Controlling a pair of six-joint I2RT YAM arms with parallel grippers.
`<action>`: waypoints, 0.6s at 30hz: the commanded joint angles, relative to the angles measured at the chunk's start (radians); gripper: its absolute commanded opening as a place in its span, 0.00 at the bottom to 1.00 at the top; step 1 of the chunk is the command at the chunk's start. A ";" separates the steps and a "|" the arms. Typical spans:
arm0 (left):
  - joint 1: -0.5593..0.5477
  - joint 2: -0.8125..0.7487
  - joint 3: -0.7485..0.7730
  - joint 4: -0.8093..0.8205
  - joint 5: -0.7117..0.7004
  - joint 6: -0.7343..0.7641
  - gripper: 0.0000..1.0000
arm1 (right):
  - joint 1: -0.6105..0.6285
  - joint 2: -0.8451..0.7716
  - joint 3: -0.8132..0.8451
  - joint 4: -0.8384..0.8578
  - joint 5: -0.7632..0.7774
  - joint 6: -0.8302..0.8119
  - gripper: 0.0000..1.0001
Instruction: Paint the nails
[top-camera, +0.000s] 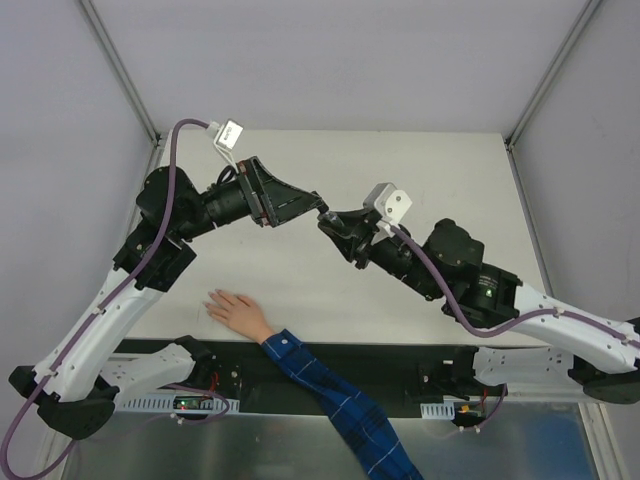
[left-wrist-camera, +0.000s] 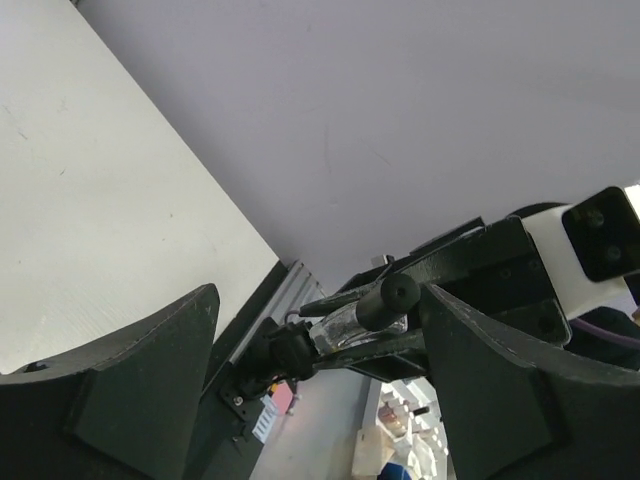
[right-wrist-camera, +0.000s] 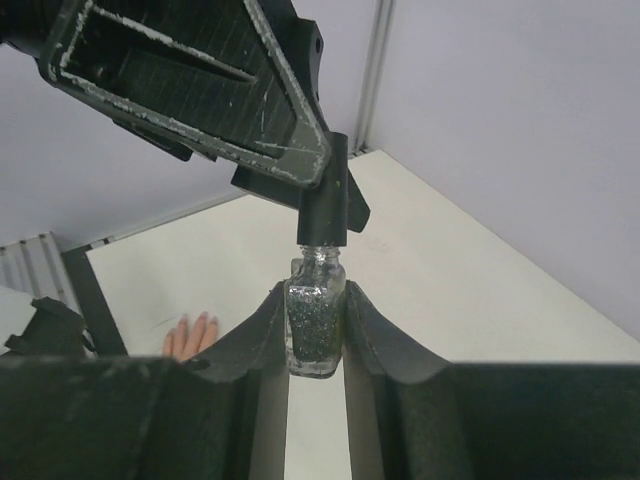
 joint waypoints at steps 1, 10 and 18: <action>0.002 -0.049 -0.011 0.076 0.060 0.067 0.83 | -0.039 -0.053 -0.011 0.030 -0.161 0.090 0.00; 0.005 0.004 0.124 -0.101 0.189 0.210 0.71 | -0.105 -0.061 0.021 -0.097 -0.356 0.113 0.00; 0.011 0.046 0.173 -0.177 0.282 0.249 0.63 | -0.105 -0.058 0.032 -0.130 -0.355 0.104 0.00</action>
